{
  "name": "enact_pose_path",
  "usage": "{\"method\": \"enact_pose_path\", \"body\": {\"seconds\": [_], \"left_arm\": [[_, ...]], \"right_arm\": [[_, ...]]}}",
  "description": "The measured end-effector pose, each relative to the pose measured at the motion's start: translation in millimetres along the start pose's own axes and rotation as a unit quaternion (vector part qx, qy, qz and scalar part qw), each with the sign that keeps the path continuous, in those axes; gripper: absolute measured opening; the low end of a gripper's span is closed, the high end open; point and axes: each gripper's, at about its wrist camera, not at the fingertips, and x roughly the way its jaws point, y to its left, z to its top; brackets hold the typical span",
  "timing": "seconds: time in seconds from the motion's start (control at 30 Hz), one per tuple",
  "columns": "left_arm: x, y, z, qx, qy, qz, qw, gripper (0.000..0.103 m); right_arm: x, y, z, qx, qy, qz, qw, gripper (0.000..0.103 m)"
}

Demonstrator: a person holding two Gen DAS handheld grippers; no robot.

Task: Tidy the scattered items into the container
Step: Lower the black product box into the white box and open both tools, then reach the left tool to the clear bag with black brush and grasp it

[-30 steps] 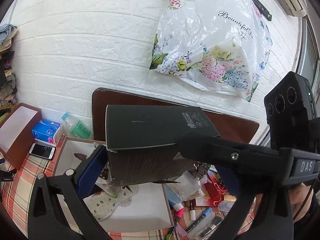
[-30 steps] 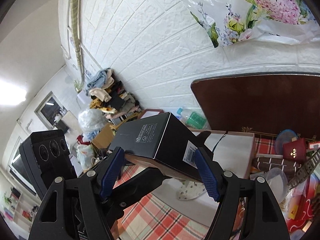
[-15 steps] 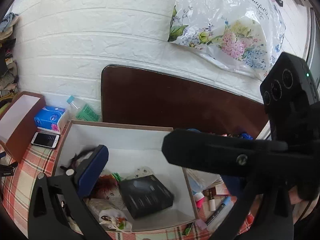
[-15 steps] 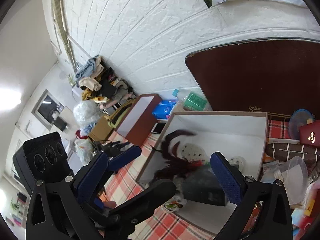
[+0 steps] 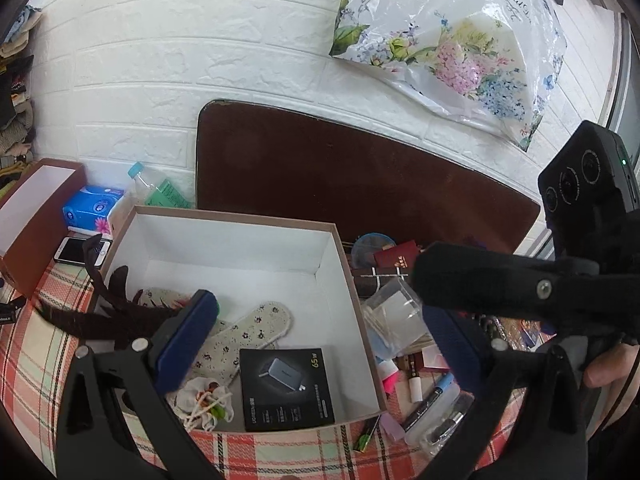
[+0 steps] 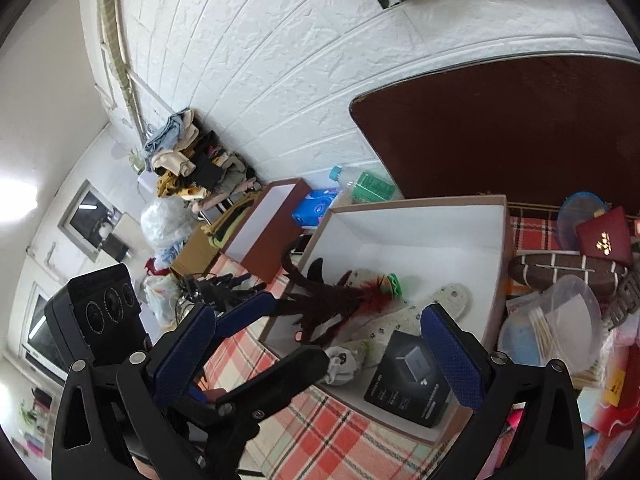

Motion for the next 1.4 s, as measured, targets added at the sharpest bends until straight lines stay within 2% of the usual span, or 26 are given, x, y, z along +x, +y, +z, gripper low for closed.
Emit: {"method": "enact_pose_path", "body": {"seconds": [0.37, 0.63, 0.73, 0.87, 1.0, 1.1, 1.2, 1.27, 1.33, 1.4], "left_arm": [[28.8, -57.3, -62.2, 0.03, 0.062, -0.037, 0.9969, 0.103], [64.1, -123.0, -113.1, 0.06, 0.137, -0.092, 0.9844, 0.103], [78.5, -140.7, -135.6, 0.069, 0.164, -0.098, 0.9791, 0.102], [94.9, -160.1, -160.7, 0.089, 0.198, -0.106, 0.9704, 0.102], [109.4, -177.8, -181.3, 0.13, 0.228, -0.101, 0.9595, 0.102], [116.6, -184.5, -192.4, 0.141, 0.246, -0.11, 0.9525, 0.102], [123.5, -185.8, -197.9, 0.142, 0.256, -0.111, 0.9497, 0.102], [125.5, -187.0, -199.2, 0.146, 0.259, -0.109, 0.9486, 0.102], [129.7, -187.9, -200.6, 0.148, 0.264, -0.109, 0.9468, 0.102], [135.3, -191.8, -202.4, 0.155, 0.268, -0.106, 0.945, 0.102]], "right_arm": [[-67.8, -106.9, -71.1, 0.118, -0.019, -0.022, 0.993, 0.103], [-108.1, -169.7, -127.2, 0.186, -0.016, -0.046, 0.981, 0.103], [-117.6, -191.8, -145.4, 0.211, -0.015, -0.053, 0.976, 0.103], [-122.1, -210.3, -167.1, 0.235, -0.004, -0.061, 0.97, 0.103], [-113.5, -219.6, -183.4, 0.254, 0.021, -0.051, 0.966, 0.103], [-106.4, -227.4, -194.1, 0.275, 0.032, -0.053, 0.96, 0.103], [-106.4, -237.3, -208.0, 0.305, 0.023, -0.061, 0.95, 0.103], [-107.5, -243.1, -217.1, 0.327, 0.01, -0.036, 0.944, 0.103], [-103.7, -247.0, -222.3, 0.344, 0.014, -0.03, 0.938, 0.103], [-101.6, -244.9, -220.0, 0.34, 0.014, -0.037, 0.939, 0.103]]}}
